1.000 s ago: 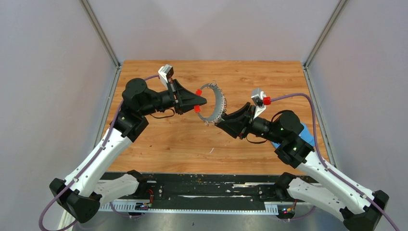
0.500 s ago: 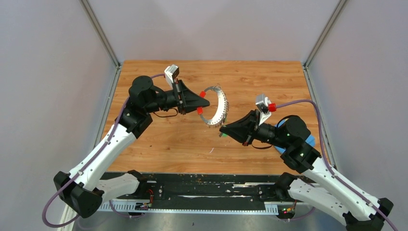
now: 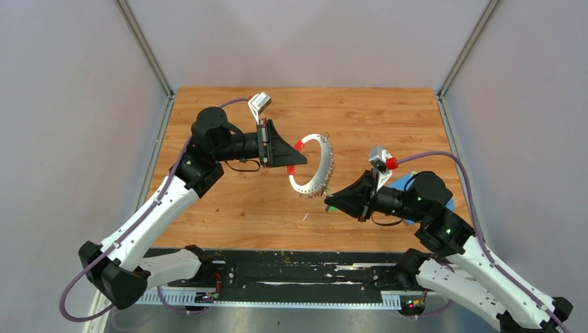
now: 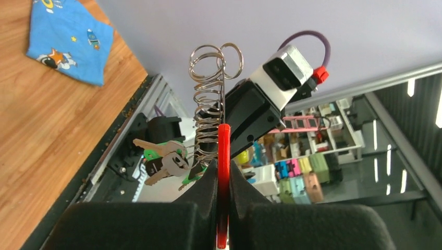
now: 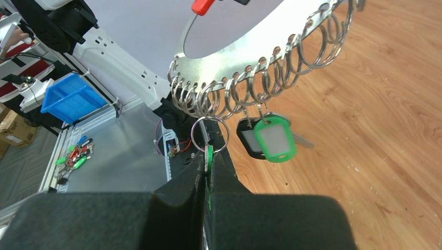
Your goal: Remove the keys from the keyring
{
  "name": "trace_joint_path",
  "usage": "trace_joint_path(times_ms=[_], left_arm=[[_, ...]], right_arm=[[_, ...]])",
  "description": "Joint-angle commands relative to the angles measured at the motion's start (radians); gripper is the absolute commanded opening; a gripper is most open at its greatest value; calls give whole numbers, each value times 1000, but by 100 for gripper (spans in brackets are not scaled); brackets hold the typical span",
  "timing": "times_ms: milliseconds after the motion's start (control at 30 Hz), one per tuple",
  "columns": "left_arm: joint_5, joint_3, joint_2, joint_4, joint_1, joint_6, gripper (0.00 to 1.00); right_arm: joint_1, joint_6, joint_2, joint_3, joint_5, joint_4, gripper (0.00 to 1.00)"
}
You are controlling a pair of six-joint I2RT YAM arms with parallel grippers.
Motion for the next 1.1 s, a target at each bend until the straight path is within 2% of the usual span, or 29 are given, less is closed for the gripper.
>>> trace_joint_path(times_ms=[0, 167, 467, 933, 1067], left_arm=[[13, 41, -52, -22, -32, 154, 0], [-47, 51, -95, -116, -48, 277, 0], [-124, 44, -140, -166, -88, 394, 0], [-245, -15, -234, -112, -143, 528, 0], [-260, -47, -267, -30, -157, 550, 0]], right_arm=[[16, -15, -13, 56, -32, -98, 1], [17, -11, -10, 87, -64, -120, 1], [20, -13, 8, 111, -115, -138, 1], [51, -45, 47, 134, -141, -171, 1], [66, -47, 52, 119, -143, -156, 1]])
